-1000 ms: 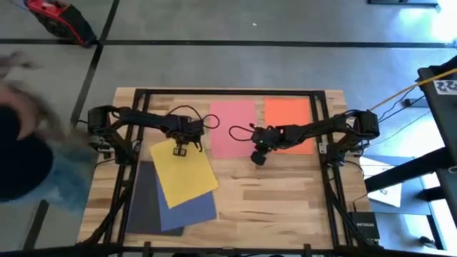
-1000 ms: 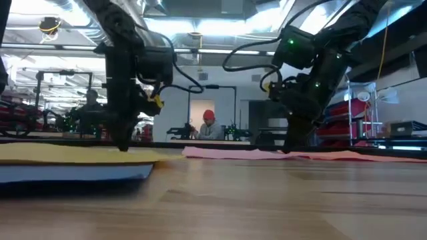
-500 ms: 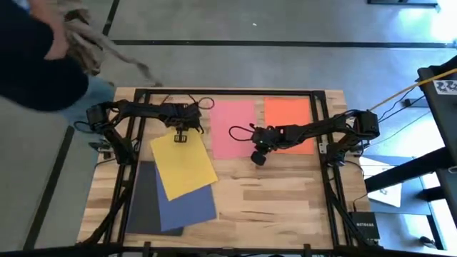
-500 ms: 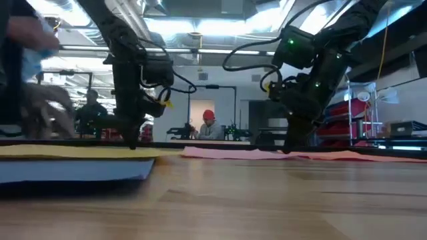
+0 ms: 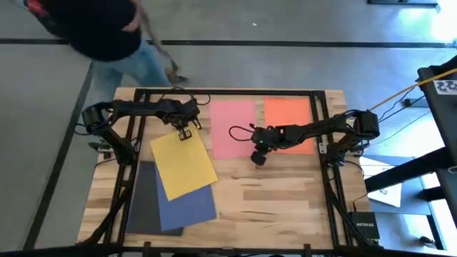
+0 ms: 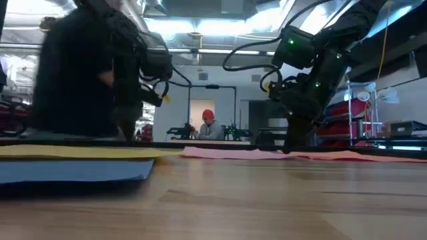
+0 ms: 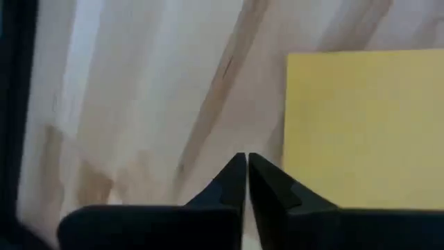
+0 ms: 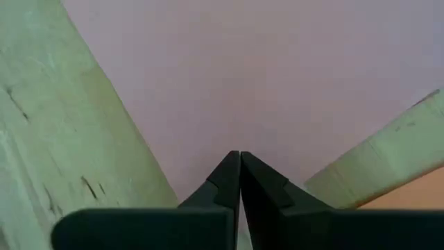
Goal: Organize paper
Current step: Move the yellow paper from bottom right to top left table
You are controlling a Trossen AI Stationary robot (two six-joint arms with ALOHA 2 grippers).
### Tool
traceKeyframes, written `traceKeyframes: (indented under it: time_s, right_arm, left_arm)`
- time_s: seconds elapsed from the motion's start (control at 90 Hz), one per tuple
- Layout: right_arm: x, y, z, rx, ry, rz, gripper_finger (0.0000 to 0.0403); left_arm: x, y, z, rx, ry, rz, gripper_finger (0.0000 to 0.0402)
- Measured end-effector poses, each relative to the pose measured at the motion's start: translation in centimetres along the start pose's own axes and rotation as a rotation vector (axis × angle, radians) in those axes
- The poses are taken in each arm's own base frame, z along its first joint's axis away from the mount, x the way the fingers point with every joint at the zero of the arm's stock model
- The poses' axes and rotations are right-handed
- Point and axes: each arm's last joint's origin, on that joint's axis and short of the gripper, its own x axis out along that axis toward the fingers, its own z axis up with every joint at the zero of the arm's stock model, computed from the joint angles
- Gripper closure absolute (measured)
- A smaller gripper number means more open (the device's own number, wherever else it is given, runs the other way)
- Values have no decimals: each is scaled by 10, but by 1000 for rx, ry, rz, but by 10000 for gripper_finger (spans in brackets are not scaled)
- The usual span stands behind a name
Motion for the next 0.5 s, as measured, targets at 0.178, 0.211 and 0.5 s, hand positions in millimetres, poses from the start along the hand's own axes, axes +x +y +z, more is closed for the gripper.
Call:
traceKeyframes:
  time_s: [0.178,0.211,0.5]
  right_arm:
    - [0,0,0,0,0,0,403]
    - [0,0,0,-1,0,0,403]
    - [0,0,0,-22,-1,0,403]
  left_arm:
    - [-20,-19,-20,-165,113,-59,401]
    - [-22,-23,-24,-188,134,-76,401]
    - [-13,-46,-50,-295,240,-104,401]
